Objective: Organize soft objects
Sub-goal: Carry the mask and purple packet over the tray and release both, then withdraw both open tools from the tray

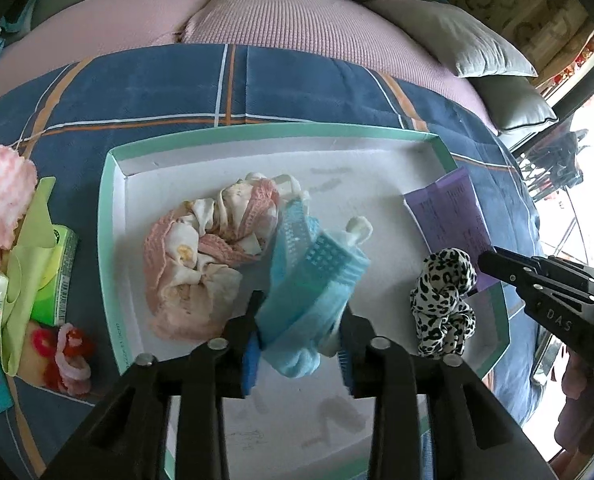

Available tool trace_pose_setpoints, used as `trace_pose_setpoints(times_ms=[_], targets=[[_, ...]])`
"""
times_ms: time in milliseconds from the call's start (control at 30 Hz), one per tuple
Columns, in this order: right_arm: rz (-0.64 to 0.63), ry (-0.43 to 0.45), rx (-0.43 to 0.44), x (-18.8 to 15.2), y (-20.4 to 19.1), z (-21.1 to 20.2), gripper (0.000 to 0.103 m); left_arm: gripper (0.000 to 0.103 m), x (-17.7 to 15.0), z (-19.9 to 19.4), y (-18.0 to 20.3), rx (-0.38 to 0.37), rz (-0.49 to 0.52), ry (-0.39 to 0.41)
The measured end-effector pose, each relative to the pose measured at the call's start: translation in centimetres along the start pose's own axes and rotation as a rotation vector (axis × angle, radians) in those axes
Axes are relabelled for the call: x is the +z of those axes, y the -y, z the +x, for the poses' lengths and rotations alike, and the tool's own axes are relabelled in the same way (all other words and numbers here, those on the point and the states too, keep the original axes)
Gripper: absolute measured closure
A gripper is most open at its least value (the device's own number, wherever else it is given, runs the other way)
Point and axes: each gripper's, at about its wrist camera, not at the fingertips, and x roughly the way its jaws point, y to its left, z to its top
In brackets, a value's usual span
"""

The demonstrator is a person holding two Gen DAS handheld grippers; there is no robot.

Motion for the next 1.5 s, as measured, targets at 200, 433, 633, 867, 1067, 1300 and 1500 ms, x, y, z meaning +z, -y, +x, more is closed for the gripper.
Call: trace_pose_setpoints(times_ms=[200, 433, 633, 867, 1067, 1300, 1500], targets=[[-0.025, 0.002, -0.019, -0.1, -0.4, -0.5, 0.089, 0.06, 0.1, -0.9, 0.3, 0.009, 0.014, 0.014], [-0.039, 0.018, -0.055, 0.1, -0.5, -1.5, 0.065, 0.047, 0.4, -2.3, 0.3, 0.001, 0.018, 0.048], [-0.06, 0.026, -0.069, 0.3, -1.0, -2.0, 0.065, 0.037, 0.7, -3.2, -0.3, 0.003, 0.003, 0.081], [-0.089, 0.021, -0.097, 0.2, -1.8, -1.7, 0.044, 0.017, 1.0, -3.3, -0.9, 0.046, -0.007, 0.104], [-0.166, 0.038, -0.15, -0.1, -3.6, -1.7, 0.004, 0.012, 1.1, -3.6, -1.9, 0.151, -0.018, 0.144], [-0.177, 0.046, -0.154, 0.0, -4.6, -1.9, 0.002, 0.012, 0.9, -3.7, -3.9, 0.176, -0.066, 0.121], [-0.193, 0.046, -0.159, -0.1, -5.2, -2.1, 0.002, 0.012, 0.8, -4.2, -4.5, 0.174, -0.084, 0.122]])
